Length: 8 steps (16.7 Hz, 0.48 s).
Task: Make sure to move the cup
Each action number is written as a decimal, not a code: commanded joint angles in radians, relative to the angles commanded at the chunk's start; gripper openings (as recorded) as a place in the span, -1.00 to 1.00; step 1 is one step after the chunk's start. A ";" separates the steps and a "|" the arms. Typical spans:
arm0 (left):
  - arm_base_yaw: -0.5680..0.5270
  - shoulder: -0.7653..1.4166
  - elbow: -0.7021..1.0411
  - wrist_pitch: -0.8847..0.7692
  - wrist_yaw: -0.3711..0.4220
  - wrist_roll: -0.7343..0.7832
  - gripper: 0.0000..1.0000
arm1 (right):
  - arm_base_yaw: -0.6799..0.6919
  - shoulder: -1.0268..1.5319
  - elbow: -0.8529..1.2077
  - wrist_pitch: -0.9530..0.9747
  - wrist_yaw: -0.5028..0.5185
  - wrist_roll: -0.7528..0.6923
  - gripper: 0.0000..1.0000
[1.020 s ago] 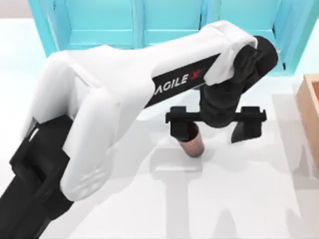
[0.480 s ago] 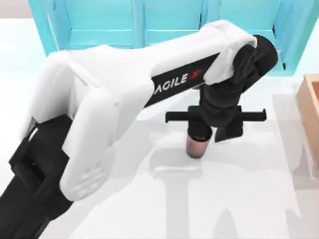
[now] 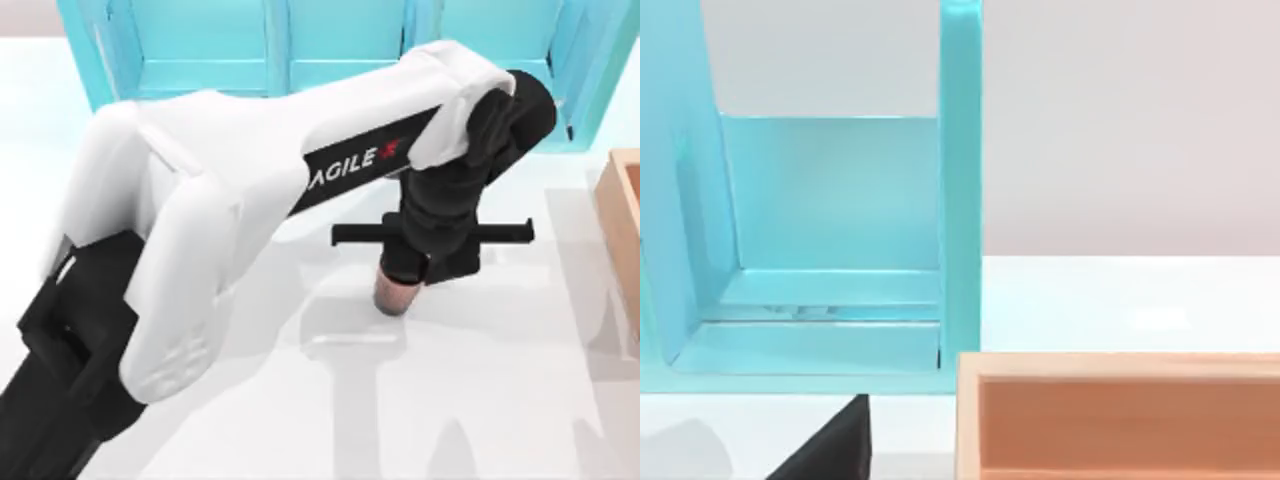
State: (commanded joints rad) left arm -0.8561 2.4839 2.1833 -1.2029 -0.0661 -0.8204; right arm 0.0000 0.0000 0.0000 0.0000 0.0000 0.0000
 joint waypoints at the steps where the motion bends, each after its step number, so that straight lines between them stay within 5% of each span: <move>1: 0.000 0.000 0.000 0.000 0.000 0.000 -1.00 | 0.000 0.000 0.000 0.000 0.000 0.000 1.00; 5: 0.034 -0.037 -0.037 0.005 0.008 0.038 -1.00 | 0.000 0.000 0.000 0.000 0.000 0.000 1.00; 8: 0.161 -0.158 -0.164 0.017 0.036 0.159 -1.00 | 0.000 0.000 0.000 0.000 0.000 0.000 1.00</move>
State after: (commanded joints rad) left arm -0.6954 2.3263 2.0194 -1.1862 -0.0303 -0.6616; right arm 0.0000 0.0000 0.0000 0.0000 0.0000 0.0000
